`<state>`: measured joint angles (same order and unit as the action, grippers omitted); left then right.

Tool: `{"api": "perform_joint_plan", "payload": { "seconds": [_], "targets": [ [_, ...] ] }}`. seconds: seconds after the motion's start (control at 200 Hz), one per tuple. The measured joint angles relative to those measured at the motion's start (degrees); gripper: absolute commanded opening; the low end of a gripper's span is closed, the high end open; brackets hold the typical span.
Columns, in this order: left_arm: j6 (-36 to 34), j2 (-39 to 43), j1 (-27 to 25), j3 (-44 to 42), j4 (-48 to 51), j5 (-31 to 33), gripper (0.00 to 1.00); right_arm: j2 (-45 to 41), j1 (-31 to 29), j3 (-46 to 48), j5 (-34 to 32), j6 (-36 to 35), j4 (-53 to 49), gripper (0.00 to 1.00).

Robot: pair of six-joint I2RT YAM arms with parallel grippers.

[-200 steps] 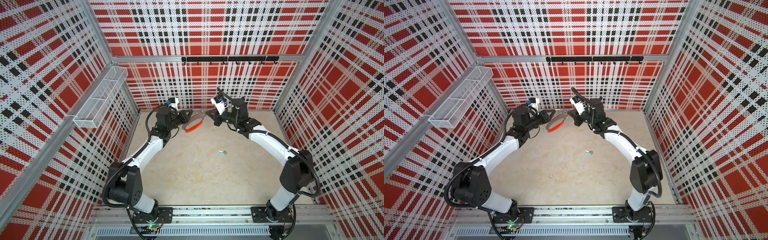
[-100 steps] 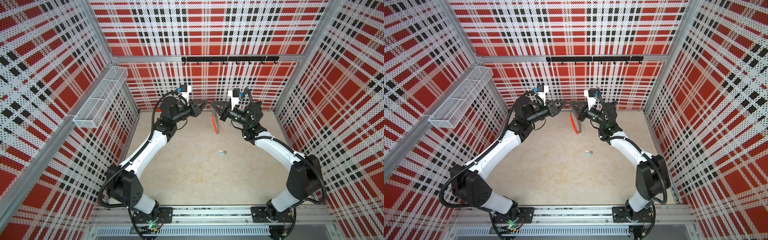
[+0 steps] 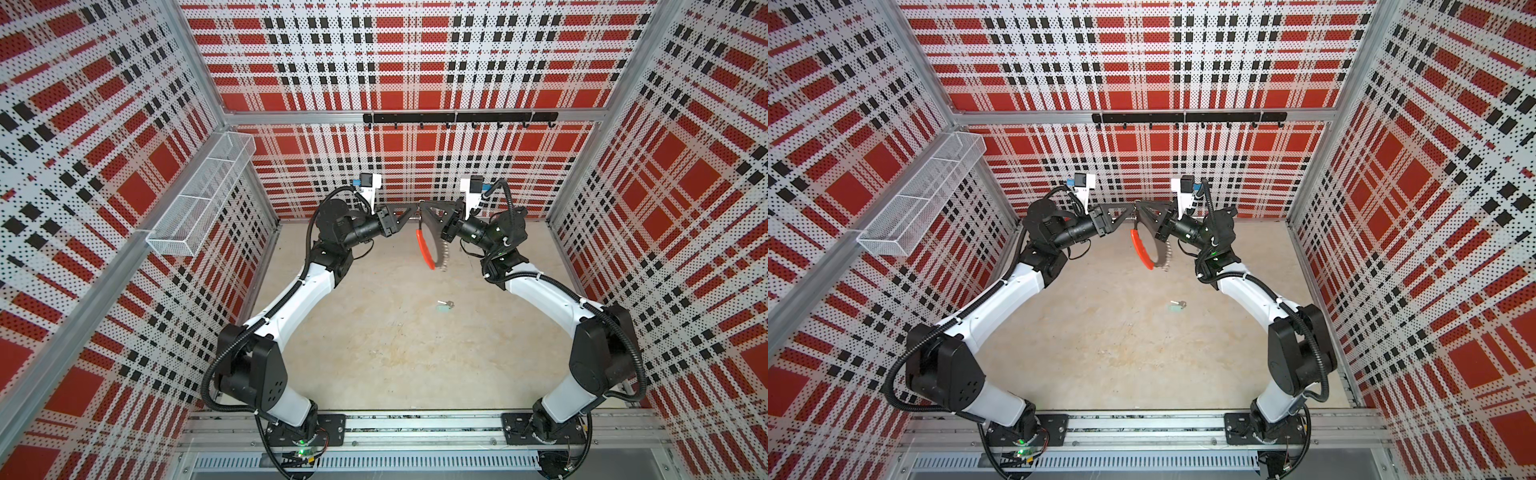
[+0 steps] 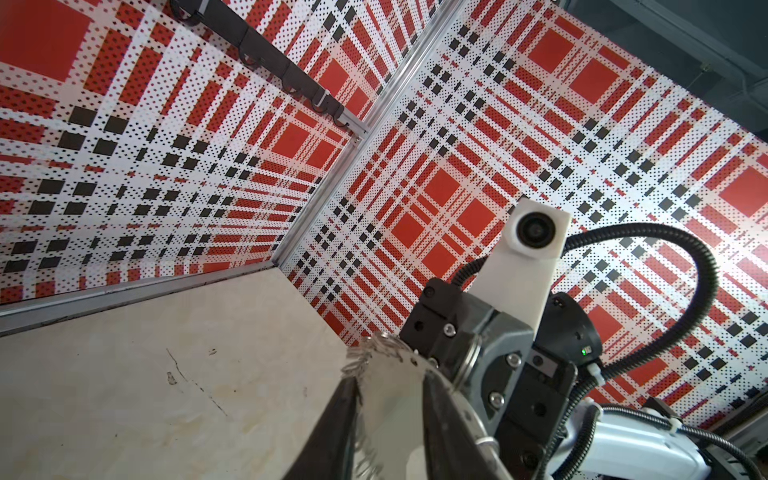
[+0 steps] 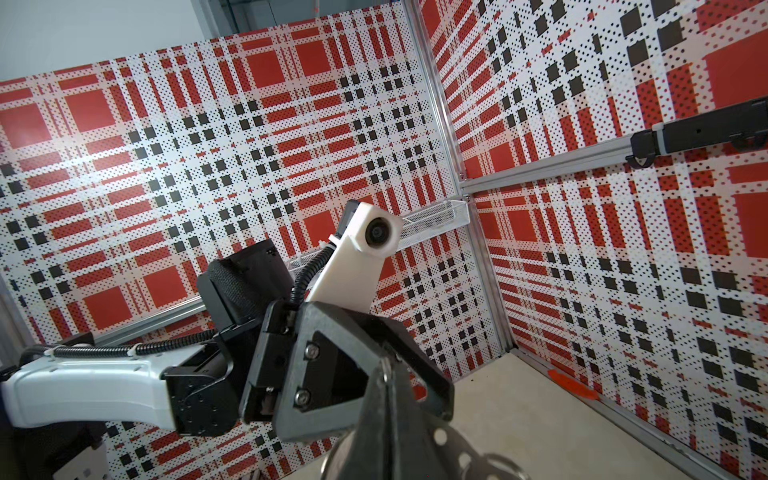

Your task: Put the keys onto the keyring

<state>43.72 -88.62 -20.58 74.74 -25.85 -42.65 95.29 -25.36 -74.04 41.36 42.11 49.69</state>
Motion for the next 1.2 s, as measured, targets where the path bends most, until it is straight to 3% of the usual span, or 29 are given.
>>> {"api": "perform_joint_plan", "payload": {
  "seconds": [0.426, 1.198],
  "targets": [
    [7.6, 0.1, 1.2, -2.5, -12.3, -3.6, 0.35, 1.2, 0.0, 0.0, 1.7, 3.1, 1.2, 0.0],
    [8.8, 0.1, -0.4, -2.5, -14.6, -4.9, 0.31, 1.2, 0.0, -0.2, 3.7, 7.1, 3.5, 0.0]
  ]
}}
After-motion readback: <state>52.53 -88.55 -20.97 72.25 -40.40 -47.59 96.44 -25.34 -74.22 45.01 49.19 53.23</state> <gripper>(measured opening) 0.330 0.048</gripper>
